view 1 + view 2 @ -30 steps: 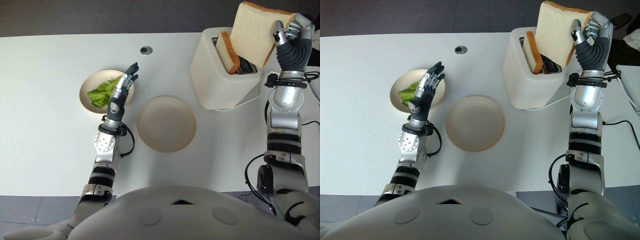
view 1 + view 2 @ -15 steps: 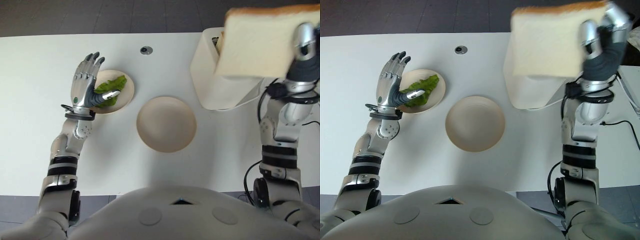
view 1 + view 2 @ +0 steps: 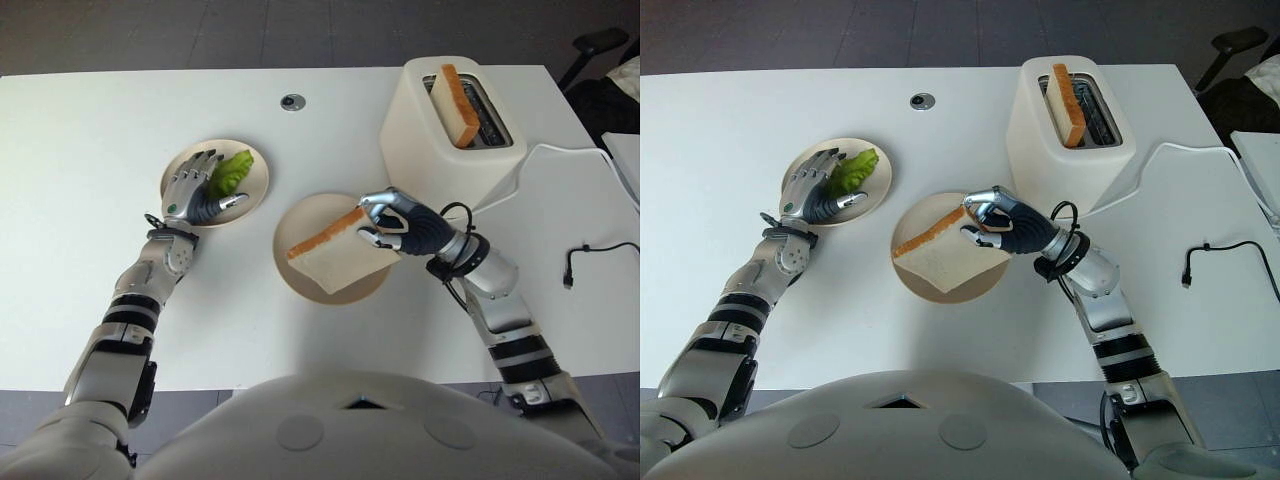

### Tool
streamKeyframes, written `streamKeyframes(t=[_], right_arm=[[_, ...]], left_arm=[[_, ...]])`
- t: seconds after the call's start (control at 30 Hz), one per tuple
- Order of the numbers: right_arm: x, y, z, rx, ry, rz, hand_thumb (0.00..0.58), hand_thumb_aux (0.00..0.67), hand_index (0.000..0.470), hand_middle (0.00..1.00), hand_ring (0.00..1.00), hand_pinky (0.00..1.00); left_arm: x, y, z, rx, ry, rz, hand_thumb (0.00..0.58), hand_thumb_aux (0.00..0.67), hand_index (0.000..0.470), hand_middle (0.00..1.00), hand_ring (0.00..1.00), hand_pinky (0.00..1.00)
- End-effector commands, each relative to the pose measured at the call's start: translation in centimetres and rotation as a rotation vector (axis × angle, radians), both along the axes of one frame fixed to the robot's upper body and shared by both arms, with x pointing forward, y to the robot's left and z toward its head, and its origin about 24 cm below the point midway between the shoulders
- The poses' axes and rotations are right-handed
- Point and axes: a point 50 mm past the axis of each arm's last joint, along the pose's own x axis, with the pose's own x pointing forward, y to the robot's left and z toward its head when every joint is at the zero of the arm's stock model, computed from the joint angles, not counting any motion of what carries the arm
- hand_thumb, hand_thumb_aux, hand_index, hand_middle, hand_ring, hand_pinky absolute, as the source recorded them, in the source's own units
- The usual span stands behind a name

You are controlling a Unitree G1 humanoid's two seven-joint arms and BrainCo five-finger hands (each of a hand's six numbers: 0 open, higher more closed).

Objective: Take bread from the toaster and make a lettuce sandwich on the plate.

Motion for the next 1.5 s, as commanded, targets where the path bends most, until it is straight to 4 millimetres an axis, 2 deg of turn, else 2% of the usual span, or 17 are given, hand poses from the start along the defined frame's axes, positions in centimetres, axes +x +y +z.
streamKeyframes(t=[0.03, 0.07, 0.1, 0.17, 0.27, 0.6, 0.63, 0.67, 0.7, 0.73, 0.77, 0.8, 0.9, 0.93, 0.97, 1.0, 1.5], right_arm=[[0.8, 0.4, -0.7, -0.029, 0.011, -0.035, 0.580, 0.670, 0.470, 1.00, 1.00, 1.00], [1.0, 0.4, -0.9, -0.038, 0.011, -0.047, 0.580, 0.670, 0.470, 1.00, 1.00, 1.00], [1.2, 0.3, -1.0, -0.049, 0.012, -0.057, 0.580, 0.670, 0.470, 1.00, 1.00, 1.00], [1.4, 0.4, -1.4, -0.068, 0.015, -0.068, 0.580, 0.670, 0.470, 1.00, 1.00, 1.00], [1.5, 0.4, -1.6, -0.095, 0.017, -0.073, 0.580, 0.670, 0.470, 1.00, 1.00, 1.00], [1.7, 0.2, -3.1, -0.251, 0.021, -0.086, 0.580, 0.670, 0.470, 0.97, 0.97, 0.97], [1.8, 0.2, -3.2, -0.278, 0.007, -0.095, 0.049, 0.029, 0.020, 0.74, 0.74, 0.74], [1.8, 0.1, -3.3, -0.295, -0.004, -0.099, 0.000, 0.000, 0.000, 0.50, 0.50, 0.50], [1.7, 0.1, -3.1, -0.301, -0.023, -0.099, 0.000, 0.000, 0.000, 0.08, 0.08, 0.08], [1.7, 0.1, -2.8, -0.293, -0.041, -0.102, 0.000, 0.000, 0.000, 0.00, 0.00, 0.00], [1.8, 0.0, -2.3, -0.273, -0.059, -0.112, 0.000, 0.000, 0.000, 0.00, 0.00, 0.00], [1.8, 0.0, -1.9, -0.250, -0.077, -0.123, 0.000, 0.000, 0.000, 0.00, 0.00, 0.00], [2.0, -0.2, -0.5, -0.166, -0.120, -0.160, 0.000, 0.000, 0.000, 0.00, 0.00, 0.00], [2.0, -0.2, -0.3, -0.148, -0.125, -0.164, 0.000, 0.000, 0.000, 0.00, 0.00, 0.00], [2.0, -0.1, -0.1, -0.137, -0.128, -0.163, 0.000, 0.000, 0.000, 0.00, 0.00, 0.00], [2.0, -0.1, 0.0, -0.130, -0.130, -0.162, 0.000, 0.000, 0.000, 0.00, 0.00, 0.00], [2.5, -0.2, 1.3, -0.040, -0.170, -0.208, 0.000, 0.000, 0.000, 0.00, 0.00, 0.00]], left_arm=[[-0.7, 0.0, -0.9, -0.003, 0.033, -0.001, 0.422, 0.321, 0.225, 0.00, 0.00, 0.00], [-0.7, -0.1, -0.8, -0.007, 0.027, -0.008, 0.500, 0.420, 0.295, 0.00, 0.00, 0.00], [-0.6, -0.2, -0.8, -0.010, 0.024, -0.012, 0.530, 0.473, 0.332, 0.00, 0.00, 0.00], [-0.7, -0.3, -0.8, -0.014, 0.023, -0.021, 0.565, 0.562, 0.394, 0.00, 0.00, 0.00], [-0.7, -0.5, -0.9, -0.015, 0.030, -0.030, 0.578, 0.636, 0.446, 0.00, 0.00, 0.00], [-0.7, -0.6, -1.4, 0.001, 0.059, -0.039, 0.580, 0.670, 0.470, 0.00, 0.00, 0.00], [-0.6, -0.5, -1.4, 0.010, 0.058, -0.035, 0.501, 0.423, 0.297, 0.00, 0.00, 0.00], [-0.6, -0.5, -1.4, 0.030, 0.058, -0.032, 0.244, 0.160, 0.112, 0.00, 0.00, 0.00], [-0.6, -0.4, -1.4, 0.047, 0.061, -0.031, 0.313, 0.215, 0.151, 0.00, 0.00, 0.00], [-0.6, -0.3, -1.5, 0.062, 0.065, -0.029, 0.325, 0.226, 0.159, 0.00, 0.00, 0.00], [-0.6, -0.3, -1.6, 0.076, 0.071, -0.026, 0.281, 0.189, 0.133, 0.00, 0.00, 0.00], [-0.6, -0.2, -1.7, 0.082, 0.077, -0.024, 0.000, 0.000, 0.000, 0.00, 0.00, 0.00], [-0.6, -0.2, -1.9, 0.106, 0.093, -0.025, 0.000, 0.000, 0.000, 0.00, 0.00, 0.00], [-0.6, -0.2, -2.0, 0.114, 0.097, -0.028, 0.294, 0.200, 0.140, 0.00, 0.00, 0.00], [-0.6, -0.2, -2.0, 0.115, 0.097, -0.033, 0.559, 0.541, 0.380, 0.00, 0.00, 0.00], [-0.6, -0.2, -1.9, 0.113, 0.093, -0.038, 0.580, 0.670, 0.470, 0.00, 0.00, 0.00], [-0.6, -0.9, 0.8, -0.107, -0.108, -0.096, 0.580, 0.670, 0.470, 0.00, 0.00, 0.00]])
